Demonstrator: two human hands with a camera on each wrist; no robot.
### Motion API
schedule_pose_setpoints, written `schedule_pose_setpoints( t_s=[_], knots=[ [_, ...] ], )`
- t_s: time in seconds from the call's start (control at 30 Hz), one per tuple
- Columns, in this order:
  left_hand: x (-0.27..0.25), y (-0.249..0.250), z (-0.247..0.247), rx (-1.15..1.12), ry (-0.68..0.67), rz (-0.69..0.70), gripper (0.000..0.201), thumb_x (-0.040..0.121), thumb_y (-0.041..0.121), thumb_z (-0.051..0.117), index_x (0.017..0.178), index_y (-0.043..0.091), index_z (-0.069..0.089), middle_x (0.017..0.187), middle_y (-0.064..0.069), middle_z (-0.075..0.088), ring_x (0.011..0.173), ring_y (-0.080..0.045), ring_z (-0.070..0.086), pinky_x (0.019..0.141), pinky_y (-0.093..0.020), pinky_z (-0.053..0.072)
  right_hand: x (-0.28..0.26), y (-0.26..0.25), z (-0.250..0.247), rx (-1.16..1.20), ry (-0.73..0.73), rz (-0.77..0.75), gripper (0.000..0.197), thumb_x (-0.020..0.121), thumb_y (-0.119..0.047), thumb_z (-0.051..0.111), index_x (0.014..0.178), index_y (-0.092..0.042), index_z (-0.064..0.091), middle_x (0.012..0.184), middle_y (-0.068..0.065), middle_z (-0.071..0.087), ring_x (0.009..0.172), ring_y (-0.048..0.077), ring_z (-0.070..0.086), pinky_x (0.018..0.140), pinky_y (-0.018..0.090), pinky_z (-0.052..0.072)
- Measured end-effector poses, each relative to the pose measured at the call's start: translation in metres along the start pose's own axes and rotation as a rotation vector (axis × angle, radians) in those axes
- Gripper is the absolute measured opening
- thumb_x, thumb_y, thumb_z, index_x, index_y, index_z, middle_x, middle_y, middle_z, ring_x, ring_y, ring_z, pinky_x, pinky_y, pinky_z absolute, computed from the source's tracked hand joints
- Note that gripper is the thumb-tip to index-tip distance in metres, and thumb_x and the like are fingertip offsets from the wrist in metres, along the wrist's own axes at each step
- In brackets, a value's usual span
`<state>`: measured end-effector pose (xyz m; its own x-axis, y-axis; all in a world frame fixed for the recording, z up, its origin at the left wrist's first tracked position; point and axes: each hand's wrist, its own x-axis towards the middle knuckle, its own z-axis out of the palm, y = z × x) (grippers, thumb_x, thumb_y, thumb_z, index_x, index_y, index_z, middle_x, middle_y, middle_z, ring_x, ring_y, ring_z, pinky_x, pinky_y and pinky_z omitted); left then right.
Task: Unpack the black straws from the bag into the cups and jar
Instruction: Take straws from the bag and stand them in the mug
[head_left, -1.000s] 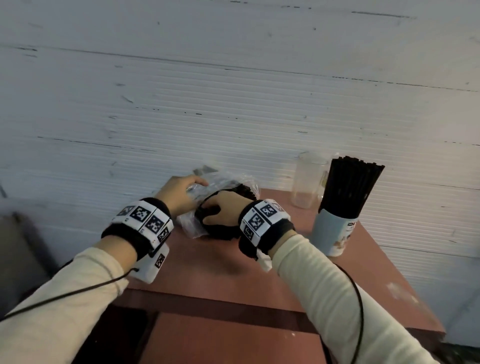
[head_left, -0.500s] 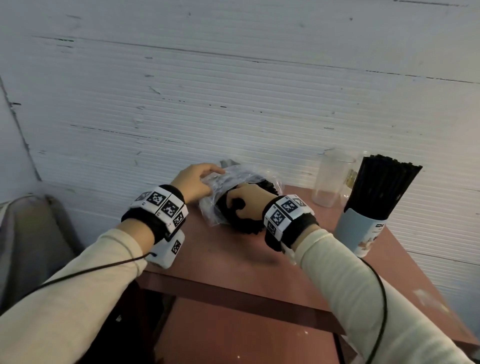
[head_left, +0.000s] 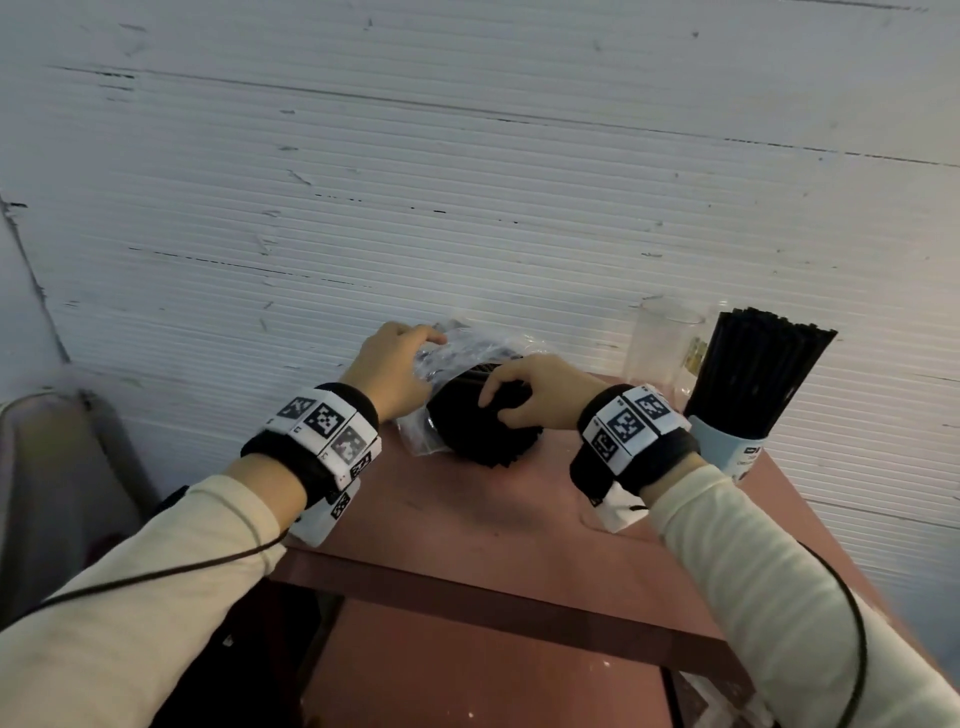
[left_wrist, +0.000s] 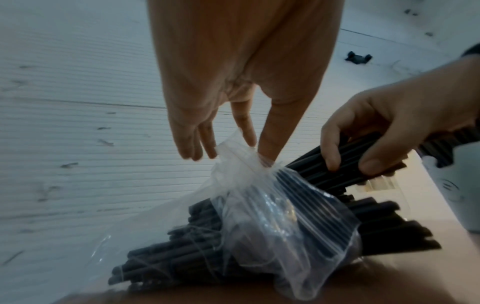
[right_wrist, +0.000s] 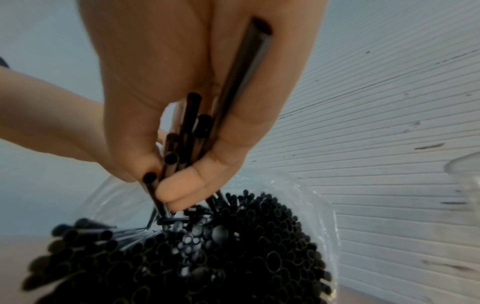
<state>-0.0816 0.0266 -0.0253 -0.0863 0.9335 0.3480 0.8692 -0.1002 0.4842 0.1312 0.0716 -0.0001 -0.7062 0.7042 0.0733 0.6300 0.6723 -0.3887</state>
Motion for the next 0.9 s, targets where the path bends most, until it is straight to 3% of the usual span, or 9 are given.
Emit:
schedule_pose_setpoints(
  t_s=[0.03,0.1,0.2,0.37,0.57,0.7,0.77,0.83,0.9],
  knots=[
    [-0.001,0.005,0.002,0.034,0.009,0.055,0.061,0.077,0.015,0.070,0.134,0.027,0.050,0.142,-0.004,0.041,0.127,-0.022,0.046,0.103,-0.029,0.039,-0.004,0.003,-0.003,0.004,0.003,-0.003,0.028,0.079,-0.012,0.068,0.101,-0.028,0.070,0.096,-0.006,0.060,0.075,0.009,0.057,0.068,0.023,0.052],
    [-0.003,0.022,0.006,0.075,-0.024,0.212,0.070,0.074,0.023,0.074,0.138,0.023,0.046,0.145,0.000,0.039,0.133,-0.018,0.039,0.109,-0.027,0.031,-0.012,0.007,-0.008,0.009,0.003,-0.006,0.028,0.079,-0.012,0.069,0.102,-0.027,0.071,0.095,-0.008,0.060,0.078,0.009,0.057,0.069,0.018,0.050],
    [-0.001,0.046,0.016,0.139,-0.148,0.350,0.076,0.068,0.031,0.080,0.135,0.020,0.048,0.138,0.002,0.050,0.127,-0.015,0.044,0.110,-0.031,0.032,-0.023,0.010,-0.015,0.032,0.004,0.001,0.027,0.079,-0.012,0.070,0.101,-0.028,0.071,0.087,-0.016,0.058,0.073,0.002,0.055,0.070,0.015,0.047],
    [0.007,0.072,0.035,0.245,-0.261,0.351,0.041,0.072,0.027,0.077,0.107,0.018,0.058,0.106,0.003,0.063,0.098,-0.019,0.059,0.083,-0.028,0.043,-0.040,0.015,-0.020,0.109,0.010,-0.019,0.027,0.078,-0.013,0.071,0.096,-0.033,0.071,0.091,-0.008,0.065,0.073,0.006,0.060,0.076,0.026,0.053],
    [0.008,0.086,0.042,0.095,-0.228,0.358,0.018,0.090,0.031,0.060,0.102,0.018,0.063,0.097,0.001,0.069,0.087,-0.016,0.061,0.075,-0.025,0.041,-0.061,0.021,-0.036,0.272,0.059,-0.081,0.027,0.086,-0.007,0.068,0.110,-0.020,0.069,0.099,-0.009,0.068,0.079,0.000,0.061,0.080,0.019,0.050],
    [0.019,0.082,0.042,0.147,-0.156,0.308,0.036,0.088,0.061,0.043,0.091,0.030,0.061,0.081,0.009,0.068,0.077,-0.014,0.063,0.078,-0.038,0.050,-0.082,0.025,-0.060,0.246,0.237,-0.069,0.030,0.090,-0.027,0.067,0.119,-0.028,0.064,0.114,-0.008,0.065,0.079,0.006,0.062,0.076,0.015,0.046],
    [0.022,0.085,0.039,0.128,-0.136,0.259,0.042,0.085,0.071,0.038,0.087,0.035,0.059,0.078,0.011,0.067,0.075,-0.010,0.063,0.077,-0.035,0.051,-0.092,0.025,-0.071,0.315,0.376,-0.078,0.031,0.089,-0.030,0.067,0.120,-0.029,0.063,0.115,-0.006,0.065,0.087,0.012,0.066,0.082,0.022,0.052],
    [0.021,0.095,0.034,0.007,-0.120,0.230,0.035,0.091,0.060,0.047,0.092,0.029,0.064,0.085,0.007,0.069,0.077,-0.010,0.062,0.072,-0.018,0.044,-0.098,0.023,-0.079,0.378,0.531,-0.118,0.031,0.090,-0.026,0.067,0.120,-0.024,0.062,0.116,-0.004,0.064,0.096,0.012,0.066,0.089,0.028,0.053],
    [0.017,0.111,0.028,-0.143,-0.092,0.240,0.036,0.094,0.046,0.054,0.097,0.012,0.065,0.090,-0.005,0.070,0.081,-0.016,0.063,0.069,-0.012,0.036,-0.099,0.015,-0.084,0.426,0.679,-0.176,0.028,0.092,-0.019,0.064,0.120,-0.019,0.062,0.118,-0.003,0.064,0.101,0.010,0.065,0.089,0.026,0.052]
  ],
)
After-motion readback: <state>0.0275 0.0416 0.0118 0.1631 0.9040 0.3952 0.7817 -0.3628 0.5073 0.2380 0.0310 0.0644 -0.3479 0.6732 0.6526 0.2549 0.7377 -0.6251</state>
